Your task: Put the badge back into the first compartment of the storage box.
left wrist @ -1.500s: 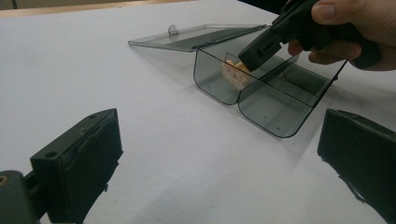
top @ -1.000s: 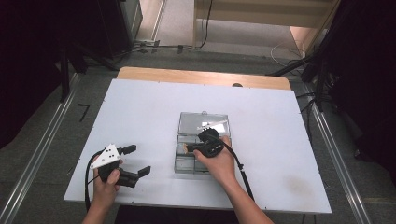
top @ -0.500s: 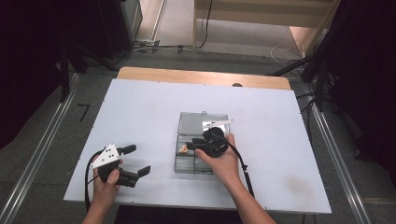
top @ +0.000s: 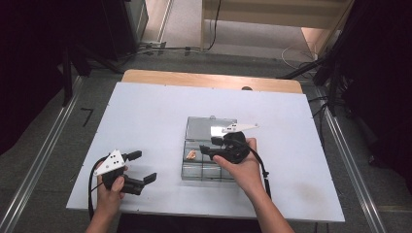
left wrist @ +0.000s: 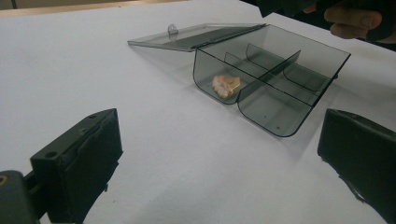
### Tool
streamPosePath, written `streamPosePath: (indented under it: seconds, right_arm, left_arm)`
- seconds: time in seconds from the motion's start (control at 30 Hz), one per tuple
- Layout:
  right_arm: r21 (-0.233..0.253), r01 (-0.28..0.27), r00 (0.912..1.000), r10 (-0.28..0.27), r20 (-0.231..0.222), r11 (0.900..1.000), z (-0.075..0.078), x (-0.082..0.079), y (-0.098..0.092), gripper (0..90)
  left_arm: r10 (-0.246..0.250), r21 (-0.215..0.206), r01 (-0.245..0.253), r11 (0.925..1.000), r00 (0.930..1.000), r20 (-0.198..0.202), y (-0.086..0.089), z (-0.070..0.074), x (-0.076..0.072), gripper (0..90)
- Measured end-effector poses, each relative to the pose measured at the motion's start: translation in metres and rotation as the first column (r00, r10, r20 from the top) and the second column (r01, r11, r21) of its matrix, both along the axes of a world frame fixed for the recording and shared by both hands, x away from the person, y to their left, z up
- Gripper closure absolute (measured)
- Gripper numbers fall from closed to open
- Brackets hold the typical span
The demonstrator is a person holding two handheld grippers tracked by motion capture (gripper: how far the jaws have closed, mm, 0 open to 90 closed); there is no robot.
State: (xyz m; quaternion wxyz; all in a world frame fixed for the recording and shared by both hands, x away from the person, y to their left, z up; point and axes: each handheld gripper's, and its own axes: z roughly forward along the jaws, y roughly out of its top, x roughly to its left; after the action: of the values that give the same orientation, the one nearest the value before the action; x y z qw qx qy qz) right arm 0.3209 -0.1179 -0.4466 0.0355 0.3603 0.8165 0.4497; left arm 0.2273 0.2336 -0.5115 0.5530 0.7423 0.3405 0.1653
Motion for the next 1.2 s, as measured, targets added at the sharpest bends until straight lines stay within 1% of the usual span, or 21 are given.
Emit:
streamPosePath:
  seconds: [0.07,0.17,0.27,0.33,0.43,0.57,0.6,0.63,0.67,0.7,0.77,0.83,0.93,0.97,1.0,1.07,1.2]
  right_arm:
    - [0.01,-0.002,0.9999,0.002,0.01,1.0,0.001,0.0,-0.004,35.4]
    - [0.036,0.011,0.9998,-0.011,0.017,0.999,0.001,0.0,-0.013,34.9]
    - [0.038,0.022,0.9992,-0.023,0.033,0.999,0.0,0.001,-0.021,31.1]
    - [0.033,0.025,0.9985,-0.026,0.048,0.999,-0.001,0.0,-0.025,28.5]
    - [0.038,0.029,0.9978,-0.031,0.058,0.999,-0.002,-0.002,-0.033,24.3]
    - [0.052,0.048,0.9976,-0.05,0.048,0.997,-0.003,-0.004,-0.045,20.8]
    - [0.058,0.053,0.9975,-0.056,0.044,0.997,-0.003,-0.005,-0.049,18.6]
    - [0.055,0.043,0.9979,-0.045,0.046,0.998,-0.003,-0.006,-0.053,14.5]
    - [0.06,0.038,0.9981,-0.041,0.047,0.997,-0.003,-0.007,-0.056,13.6]
    - [0.066,0.046,0.9979,-0.049,0.042,0.997,-0.004,-0.008,-0.06,12.7]
    - [0.084,0.048,0.998,-0.051,0.038,0.995,-0.005,-0.009,-0.067,8.4]
    - [0.105,0.052,0.9979,-0.055,0.034,0.993,-0.007,-0.01,-0.074,7.5]
    - [0.105,0.049,0.9976,-0.054,0.043,0.993,-0.009,-0.011,-0.08,5.5]
    - [0.109,0.049,0.9973,-0.055,0.049,0.993,-0.01,-0.011,-0.082,5.4]
    - [0.121,0.052,0.9972,-0.058,0.047,0.991,-0.011,-0.012,-0.086,5.3]
    - [0.129,0.053,0.9972,-0.06,0.046,0.99,-0.013,-0.011,-0.091,3.6]
    - [0.151,0.069,0.996,-0.077,0.046,0.986,-0.017,-0.011,-0.106,3.5]
  left_arm:
    - [0.0,-0.001,0.0,1.0,1.0,0.0,0.0,0.0,0.0,0.0]
    - [0.003,-0.01,-0.003,0.9999,1.0,0.003,0.001,0.0,0.0,0.0]
    - [0.002,-0.022,-0.002,0.9998,1.0,0.002,0.002,0.0,0.0,0.0]
    - [0.003,-0.02,-0.003,0.9998,1.0,0.002,0.002,0.0,0.0,0.0]
    - [0.006,-0.012,-0.006,0.9999,1.0,0.002,0.001,0.0,0.0,0.0]
    - [0.008,-0.011,-0.008,0.9999,1.0,0.001,0.001,0.0,0.0,0.0]
    - [0.008,-0.008,-0.008,0.9999,1.0,0.001,0.001,0.0,0.0,0.0]
    - [0.008,-0.008,-0.008,0.9999,1.0,0.001,0.001,0.0,0.0,0.0]
    - [0.008,-0.007,-0.008,0.9999,1.0,0.001,0.001,0.0,0.0,0.0]
    - [0.006,-0.003,-0.006,1.0,1.0,0.002,0.001,0.0,0.0,0.0]
    - [0.006,-0.005,-0.006,1.0,1.0,0.001,0.001,0.0,0.0,0.0]
    - [0.006,-0.002,-0.006,1.0,1.0,-0.001,0.001,0.0,0.0,0.0]
    - [0.004,0.002,-0.004,1.0,1.0,-0.002,0.0,0.0,0.001,0.0]
    - [0.005,0.006,-0.005,1.0,1.0,-0.004,0.0,0.0,0.001,0.0]
    - [0.004,0.006,-0.004,1.0,1.0,-0.004,0.0,0.0,0.001,0.0]
    - [0.005,0.01,-0.005,0.9999,1.0,-0.004,-0.001,0.0,0.001,0.0]
    - [0.006,0.013,-0.006,0.9999,1.0,-0.005,-0.002,0.0,0.001,0.0]
